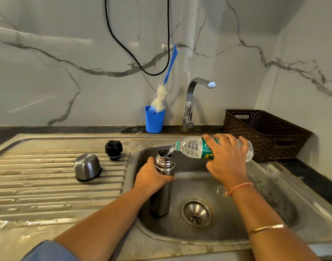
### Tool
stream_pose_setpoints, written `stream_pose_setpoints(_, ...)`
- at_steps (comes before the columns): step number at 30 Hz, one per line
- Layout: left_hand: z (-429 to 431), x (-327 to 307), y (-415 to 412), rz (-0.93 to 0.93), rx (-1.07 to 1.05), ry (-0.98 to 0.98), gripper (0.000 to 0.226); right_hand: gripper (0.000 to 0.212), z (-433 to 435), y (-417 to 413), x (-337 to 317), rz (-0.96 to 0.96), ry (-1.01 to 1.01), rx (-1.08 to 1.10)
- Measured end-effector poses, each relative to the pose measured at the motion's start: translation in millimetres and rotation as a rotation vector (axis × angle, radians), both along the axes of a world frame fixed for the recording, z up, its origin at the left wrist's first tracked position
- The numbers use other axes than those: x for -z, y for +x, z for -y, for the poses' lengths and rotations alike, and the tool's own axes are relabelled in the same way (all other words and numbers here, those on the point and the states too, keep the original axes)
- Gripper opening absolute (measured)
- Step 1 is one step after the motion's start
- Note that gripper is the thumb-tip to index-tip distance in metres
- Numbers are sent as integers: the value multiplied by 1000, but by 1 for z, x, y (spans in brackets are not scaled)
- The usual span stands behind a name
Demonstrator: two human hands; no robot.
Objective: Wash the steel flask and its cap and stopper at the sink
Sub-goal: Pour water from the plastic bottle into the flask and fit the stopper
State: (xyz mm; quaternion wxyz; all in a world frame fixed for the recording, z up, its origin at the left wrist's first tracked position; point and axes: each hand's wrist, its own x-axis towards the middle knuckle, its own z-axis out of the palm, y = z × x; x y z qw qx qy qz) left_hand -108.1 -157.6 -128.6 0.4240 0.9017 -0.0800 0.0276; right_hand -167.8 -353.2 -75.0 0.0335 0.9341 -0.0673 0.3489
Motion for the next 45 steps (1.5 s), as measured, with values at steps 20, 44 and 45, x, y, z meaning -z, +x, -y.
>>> stream_pose_setpoints(20, 0, -4, -2, 39, 36, -30, 60, 72, 3, 4, 3, 86, -53, -1)
stream_pose_setpoints(44, -1, -6, -4, 53, 51, -34, 59, 72, 0, 5, 3, 106, -86, -25)
stream_pose_setpoints(45, -1, -6, -4, 55, 49, -37, 59, 73, 0, 5, 3, 105, -85, -24)
